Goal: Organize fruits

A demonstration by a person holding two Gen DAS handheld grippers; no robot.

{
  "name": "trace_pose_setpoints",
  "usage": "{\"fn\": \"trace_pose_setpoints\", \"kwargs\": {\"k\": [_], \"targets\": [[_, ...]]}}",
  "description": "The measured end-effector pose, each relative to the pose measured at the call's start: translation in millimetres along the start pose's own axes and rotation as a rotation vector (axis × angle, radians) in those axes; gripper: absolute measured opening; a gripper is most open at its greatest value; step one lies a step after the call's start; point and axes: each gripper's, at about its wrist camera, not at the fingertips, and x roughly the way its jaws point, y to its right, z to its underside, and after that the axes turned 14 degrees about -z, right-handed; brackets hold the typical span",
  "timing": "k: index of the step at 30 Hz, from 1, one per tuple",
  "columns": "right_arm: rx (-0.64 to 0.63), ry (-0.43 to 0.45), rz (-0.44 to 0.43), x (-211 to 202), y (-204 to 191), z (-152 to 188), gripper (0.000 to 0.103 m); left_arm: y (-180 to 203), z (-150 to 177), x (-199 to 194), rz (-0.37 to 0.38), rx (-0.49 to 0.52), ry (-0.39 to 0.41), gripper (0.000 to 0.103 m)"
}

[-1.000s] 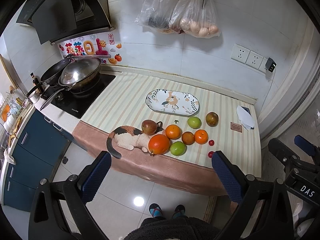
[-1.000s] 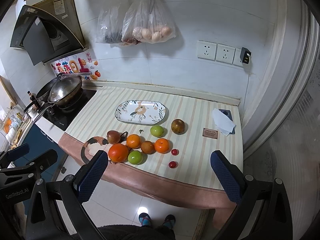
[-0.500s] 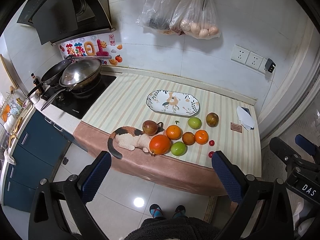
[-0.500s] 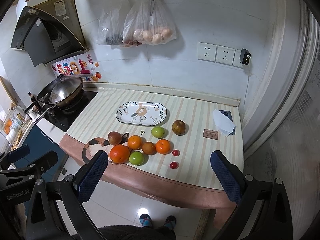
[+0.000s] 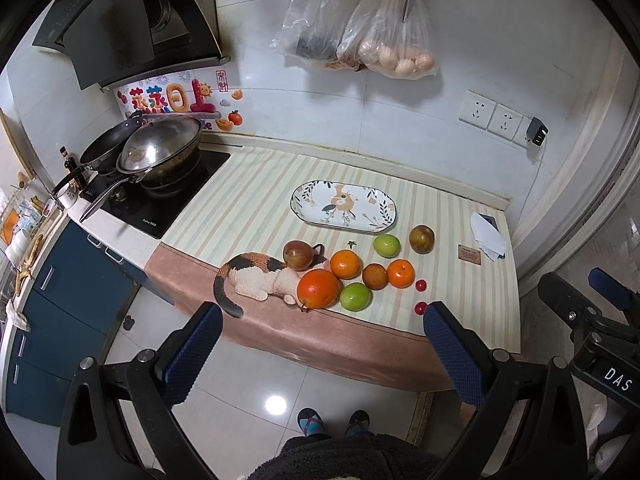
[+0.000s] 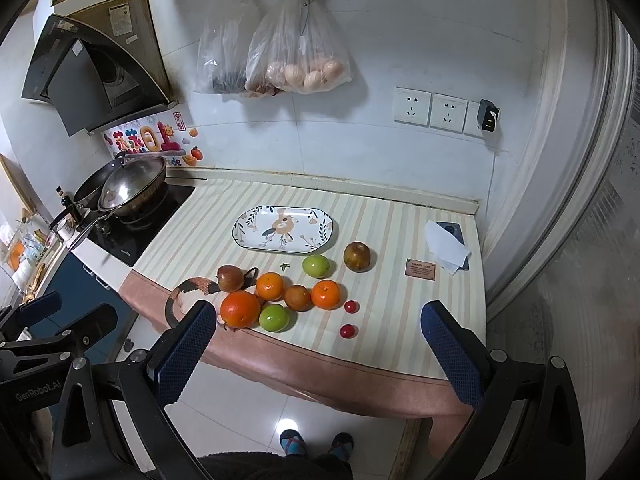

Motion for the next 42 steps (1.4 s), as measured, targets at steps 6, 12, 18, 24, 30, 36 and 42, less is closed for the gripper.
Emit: {"fn": "trace_pose_setpoints", "kwargs": {"k": [6, 12, 18, 24, 30, 36, 42], "targets": [[0.033, 0.013, -0.017, 0, -1, -7, 0.103, -18, -15, 15, -0.033, -0.039, 0.008, 0.103], [0.101, -0.023, -0.046, 45, 4, -3, 0.103, -30, -26, 79, -0.108, -0.037, -0.038, 0.103], [0.182, -0.137, -0.083, 126, 16, 14, 0.103, -22, -22, 163, -0.141, 0.022, -0.182, 0.103], [0.274, -0.259, -0.109, 209, 45, 37, 0.103, 7, -16, 263, -0.075, 0.028, -0.421, 0.101], [0.310, -0.345, -0.097, 278, 81, 39, 0.103, 40, -19, 333, -0.057, 0.052, -0.539, 0.101], [0.345, -0.430, -0.120, 328, 110, 31, 0.103, 67, -5, 389, -0.031, 0.095, -0.657, 0.101], [0.351, -0.483, -0.143, 358, 119, 19, 0.103, 90, 6, 406, 0.009, 0.143, -0.701, 0.086]]}}
